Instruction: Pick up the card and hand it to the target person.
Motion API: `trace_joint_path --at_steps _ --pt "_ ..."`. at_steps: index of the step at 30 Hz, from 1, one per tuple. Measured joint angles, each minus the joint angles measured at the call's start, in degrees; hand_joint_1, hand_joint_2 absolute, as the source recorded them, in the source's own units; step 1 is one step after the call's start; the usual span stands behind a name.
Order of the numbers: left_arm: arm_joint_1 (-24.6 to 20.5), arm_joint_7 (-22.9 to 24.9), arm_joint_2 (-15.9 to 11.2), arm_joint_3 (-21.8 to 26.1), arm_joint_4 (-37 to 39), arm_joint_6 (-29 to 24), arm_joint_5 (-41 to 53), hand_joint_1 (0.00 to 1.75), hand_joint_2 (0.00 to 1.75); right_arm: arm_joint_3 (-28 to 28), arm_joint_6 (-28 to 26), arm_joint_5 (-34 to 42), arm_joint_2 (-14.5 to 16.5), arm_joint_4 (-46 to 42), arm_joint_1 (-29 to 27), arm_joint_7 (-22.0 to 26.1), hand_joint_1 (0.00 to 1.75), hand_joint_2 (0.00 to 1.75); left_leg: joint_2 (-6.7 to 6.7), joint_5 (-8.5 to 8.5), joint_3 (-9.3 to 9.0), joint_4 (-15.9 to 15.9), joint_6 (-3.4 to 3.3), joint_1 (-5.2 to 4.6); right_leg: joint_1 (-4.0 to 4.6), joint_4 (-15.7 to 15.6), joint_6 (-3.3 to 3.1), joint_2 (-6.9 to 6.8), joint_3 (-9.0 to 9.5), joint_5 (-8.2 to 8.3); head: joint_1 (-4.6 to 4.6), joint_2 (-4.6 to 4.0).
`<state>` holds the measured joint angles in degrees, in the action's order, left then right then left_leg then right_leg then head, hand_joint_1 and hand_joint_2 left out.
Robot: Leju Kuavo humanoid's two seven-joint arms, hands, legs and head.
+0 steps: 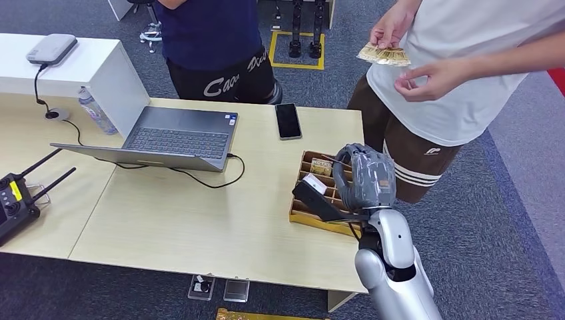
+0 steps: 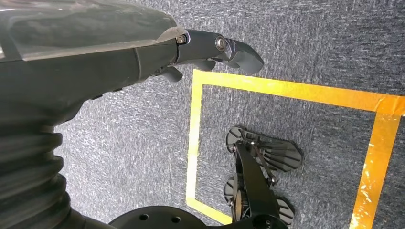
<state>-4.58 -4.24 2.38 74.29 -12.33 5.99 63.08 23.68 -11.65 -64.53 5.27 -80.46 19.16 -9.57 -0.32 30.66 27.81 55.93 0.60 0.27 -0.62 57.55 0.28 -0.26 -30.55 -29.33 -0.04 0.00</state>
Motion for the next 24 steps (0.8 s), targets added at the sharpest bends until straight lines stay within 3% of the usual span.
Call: trace_joint_path --at_steps 8,24 --pt "-0.1 -0.2 -0.1 0.0 0.0 0.0 0.4 0.0 1.75 0.0 -0.2 1.8 -0.2 -1.5 2.9 1.3 1.36 1.75 0.0 -0.01 0.0 0.0 0.0 0.0 0.0 0.0 0.0 0.0 0.01 0.0 0.04 0.0" --pt "-0.4 0.7 -0.3 0.0 0.0 0.4 0.3 0.0 1.75 0.0 -1.0 3.5 0.5 3.8 7.4 1.7 1.36 1.75 0.0 -0.01 0.02 0.0 0.0 0.0 0.0 0.0 0.0 0.0 0.0 0.01 0.03 0.0"
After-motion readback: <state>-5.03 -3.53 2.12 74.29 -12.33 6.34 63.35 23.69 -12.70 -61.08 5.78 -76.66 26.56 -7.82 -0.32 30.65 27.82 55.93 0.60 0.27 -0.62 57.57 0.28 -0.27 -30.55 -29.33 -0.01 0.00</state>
